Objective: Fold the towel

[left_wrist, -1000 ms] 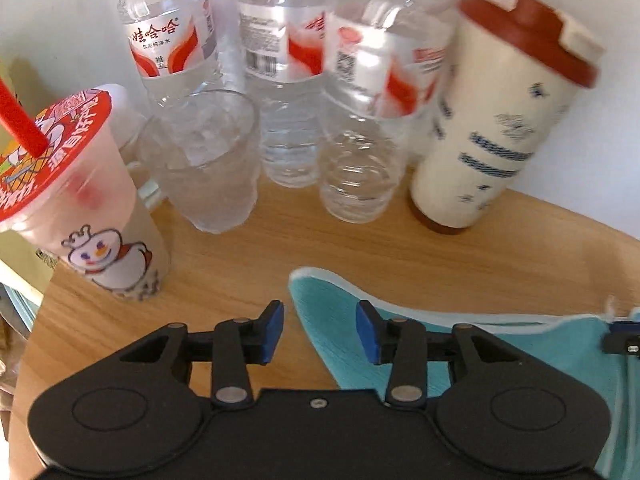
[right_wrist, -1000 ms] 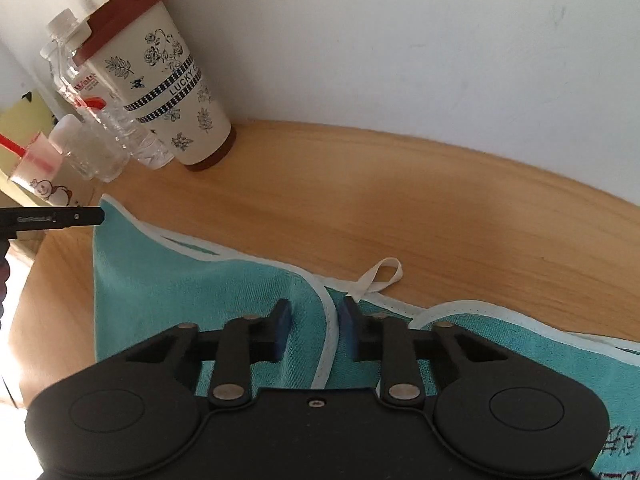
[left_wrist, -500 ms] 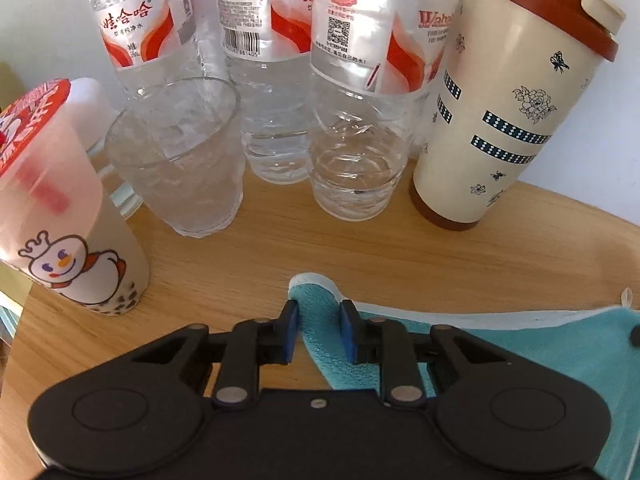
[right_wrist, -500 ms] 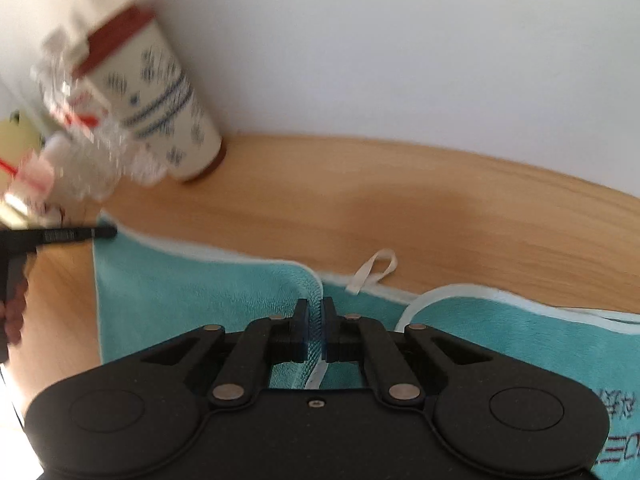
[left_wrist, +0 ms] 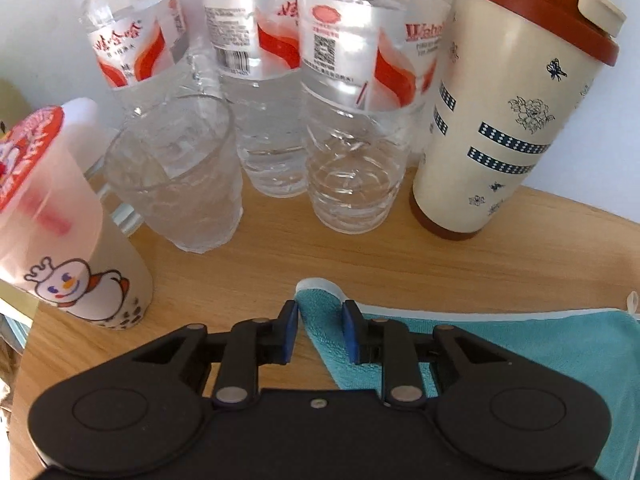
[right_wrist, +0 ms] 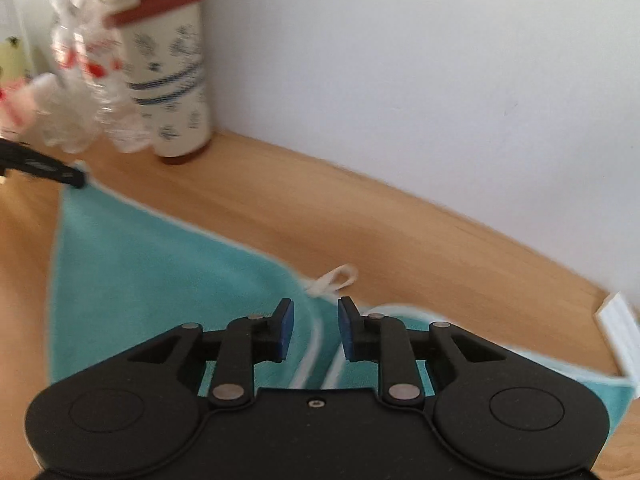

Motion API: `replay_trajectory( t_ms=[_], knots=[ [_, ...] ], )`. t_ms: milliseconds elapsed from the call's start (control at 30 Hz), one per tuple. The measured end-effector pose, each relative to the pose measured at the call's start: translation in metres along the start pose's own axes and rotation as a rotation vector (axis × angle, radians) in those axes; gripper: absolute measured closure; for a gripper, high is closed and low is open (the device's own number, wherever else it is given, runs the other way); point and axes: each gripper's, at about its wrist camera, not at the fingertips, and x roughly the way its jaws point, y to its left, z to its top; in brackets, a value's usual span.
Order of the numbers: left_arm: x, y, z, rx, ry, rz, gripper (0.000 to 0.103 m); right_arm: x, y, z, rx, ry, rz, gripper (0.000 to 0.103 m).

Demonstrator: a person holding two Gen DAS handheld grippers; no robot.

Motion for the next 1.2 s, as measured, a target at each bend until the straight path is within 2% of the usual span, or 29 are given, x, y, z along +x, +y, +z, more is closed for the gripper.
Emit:
replay_trajectory(
  t_ms=[67, 167, 267, 433, 533, 567, 667, 733, 800, 933, 1033, 1133, 1200],
  knots=[
    [0.002, 0.000, -0.002, 0.017, 0.002, 0.010, 0.079, -0.001, 0.003, -0.012, 0.034, 0.046, 0.085, 0.077],
    [0.006, -0.010, -0.006, 0.083, -0.017, 0.042, 0.079, 0.007, 0.014, -0.030, -0.009, 0.090, 0.067, 0.090],
    [0.006, -0.018, -0.007, 0.140, -0.026, 0.075, 0.079, 0.007, 0.018, -0.038, -0.029, 0.078, 0.041, 0.092],
    [-0.003, -0.025, -0.005, 0.139, -0.012, 0.097, 0.079, -0.001, 0.013, -0.038, -0.022, 0.067, 0.017, 0.092],
    [-0.010, -0.024, -0.007, 0.132, -0.003, 0.098, 0.079, -0.023, -0.004, -0.042, 0.073, 0.002, 0.029, 0.083],
    [-0.016, -0.025, -0.010, 0.140, -0.004, 0.097, 0.079, -0.032, -0.013, -0.044, 0.118, -0.019, 0.024, 0.077],
    [-0.042, -0.030, -0.022, 0.167, -0.011, 0.091, 0.078, -0.059, -0.046, -0.058, 0.211, -0.062, 0.004, 0.075],
    [-0.055, -0.033, -0.029, 0.159, -0.009, 0.071, 0.071, -0.074, -0.068, -0.068, 0.257, -0.075, -0.025, 0.070],
    [-0.079, -0.043, -0.042, 0.174, -0.007, 0.010, 0.065, -0.090, -0.103, -0.085, 0.321, -0.081, -0.083, 0.066],
    [-0.134, -0.085, -0.080, 0.308, -0.028, -0.089, 0.061, -0.105, -0.155, -0.108, 0.427, -0.073, -0.146, 0.066],
    [-0.144, -0.103, -0.100, 0.354, -0.015, -0.162, 0.059, -0.109, -0.185, -0.120, 0.495, -0.078, -0.170, 0.063],
    [-0.165, -0.140, -0.128, 0.443, -0.009, -0.234, 0.059, -0.108, -0.217, -0.132, 0.550, -0.063, -0.191, 0.063],
    [-0.174, -0.157, -0.139, 0.480, -0.022, -0.253, 0.055, -0.106, -0.227, -0.136, 0.546, -0.050, -0.206, 0.063]
  ],
)
